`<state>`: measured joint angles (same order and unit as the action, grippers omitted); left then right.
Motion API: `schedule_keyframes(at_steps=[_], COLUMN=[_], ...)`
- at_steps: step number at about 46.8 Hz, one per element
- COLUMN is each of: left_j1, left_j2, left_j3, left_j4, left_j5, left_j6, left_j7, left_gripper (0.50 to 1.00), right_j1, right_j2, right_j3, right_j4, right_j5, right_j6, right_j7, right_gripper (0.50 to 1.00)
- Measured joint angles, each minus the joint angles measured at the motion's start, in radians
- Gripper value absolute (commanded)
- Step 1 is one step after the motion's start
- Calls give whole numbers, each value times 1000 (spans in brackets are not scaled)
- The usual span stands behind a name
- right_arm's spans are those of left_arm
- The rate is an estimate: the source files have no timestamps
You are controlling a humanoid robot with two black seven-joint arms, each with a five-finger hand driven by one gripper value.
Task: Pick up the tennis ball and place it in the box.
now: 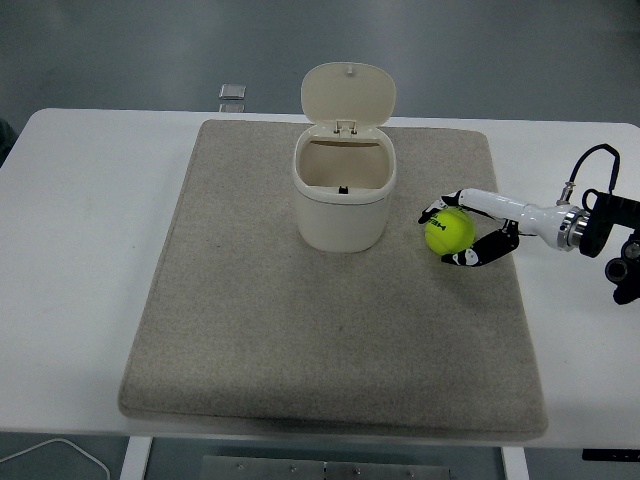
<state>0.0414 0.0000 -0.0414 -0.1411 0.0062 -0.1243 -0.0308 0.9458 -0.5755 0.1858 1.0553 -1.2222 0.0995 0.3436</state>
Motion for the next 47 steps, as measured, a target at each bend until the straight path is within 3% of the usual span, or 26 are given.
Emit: schedule_keyframes(at_steps=[4, 18, 23, 32, 47], left_j1=[0, 0, 0, 0, 0], left_j2=[0, 0, 0, 0, 0], left_j3=[0, 0, 0, 0, 0], left_j4=[0, 0, 0, 0, 0], left_j5=[0, 0, 0, 0, 0], left_j6=[0, 0, 0, 0, 0], left_j7=[0, 0, 0, 0, 0], left_gripper=[996, 996, 996, 996, 996], right_j1=[1, 2, 3, 8, 10], right_j2=[0, 0, 0, -1, -1], right_j3=[0, 0, 0, 0, 5], right_j4=[-8, -11, -11, -11, -10], right_j5=[0, 0, 0, 1, 12], right_j6=[3, 6, 10, 12, 23], right_j7=[0, 1, 1, 1, 1], right_gripper=[691, 684, 644, 501, 500])
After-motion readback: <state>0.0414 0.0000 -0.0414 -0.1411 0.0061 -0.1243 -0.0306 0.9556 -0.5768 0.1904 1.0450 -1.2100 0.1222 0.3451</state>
